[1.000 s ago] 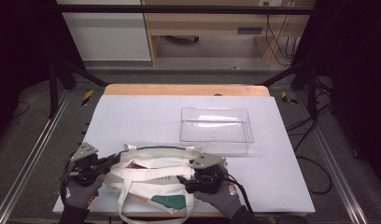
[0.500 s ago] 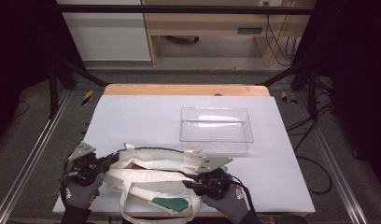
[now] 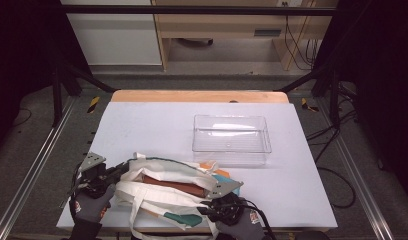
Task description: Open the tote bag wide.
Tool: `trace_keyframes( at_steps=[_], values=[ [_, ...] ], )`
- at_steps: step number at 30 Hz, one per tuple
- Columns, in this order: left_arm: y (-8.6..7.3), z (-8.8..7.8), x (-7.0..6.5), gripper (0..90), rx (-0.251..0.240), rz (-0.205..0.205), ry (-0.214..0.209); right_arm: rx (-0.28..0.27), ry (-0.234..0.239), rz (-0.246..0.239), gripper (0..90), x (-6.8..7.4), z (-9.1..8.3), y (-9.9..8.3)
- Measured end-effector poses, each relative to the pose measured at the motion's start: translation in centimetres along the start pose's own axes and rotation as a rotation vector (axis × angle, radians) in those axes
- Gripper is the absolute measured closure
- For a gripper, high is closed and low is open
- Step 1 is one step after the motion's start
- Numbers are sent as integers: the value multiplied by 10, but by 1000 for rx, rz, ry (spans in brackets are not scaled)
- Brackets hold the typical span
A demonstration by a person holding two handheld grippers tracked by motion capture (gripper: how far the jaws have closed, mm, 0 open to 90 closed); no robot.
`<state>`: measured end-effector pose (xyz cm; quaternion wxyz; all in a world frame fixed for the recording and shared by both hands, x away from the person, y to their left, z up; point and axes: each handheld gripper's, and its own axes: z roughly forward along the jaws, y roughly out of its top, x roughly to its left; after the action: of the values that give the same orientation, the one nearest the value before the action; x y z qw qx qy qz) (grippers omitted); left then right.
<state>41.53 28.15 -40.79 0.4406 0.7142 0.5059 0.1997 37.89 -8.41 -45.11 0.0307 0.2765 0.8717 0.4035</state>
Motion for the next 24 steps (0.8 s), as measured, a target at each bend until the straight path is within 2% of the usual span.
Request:
trace_keyframes(
  at_steps=[4,6,8,10,13,15,18,21,24],
  values=[
    [1,-4,1,747,-26,-8,-8,-30,34,20,671,1,-5,1],
    [2,-6,3,677,-41,-11,-17,-59,38,12,609,5,-12,5],
    [3,-9,3,624,-48,-11,-16,-112,56,10,554,8,-22,11],
    [5,-11,2,576,-59,-7,-20,-177,50,0,527,10,-36,18],
    [8,-18,-2,533,-80,-3,-22,-259,9,-4,514,6,-56,27],
    [11,-24,-4,509,-95,2,-25,-288,-40,-6,510,-1,-65,33],
    [15,-33,-7,497,-120,17,-22,-286,-129,-18,499,-15,-65,40],
    [14,-39,-12,508,-123,30,-16,-270,-161,-1,465,-29,-57,44],
    [10,-44,-19,524,-122,46,-18,-252,-186,-16,458,-35,-47,48]
  ],
)
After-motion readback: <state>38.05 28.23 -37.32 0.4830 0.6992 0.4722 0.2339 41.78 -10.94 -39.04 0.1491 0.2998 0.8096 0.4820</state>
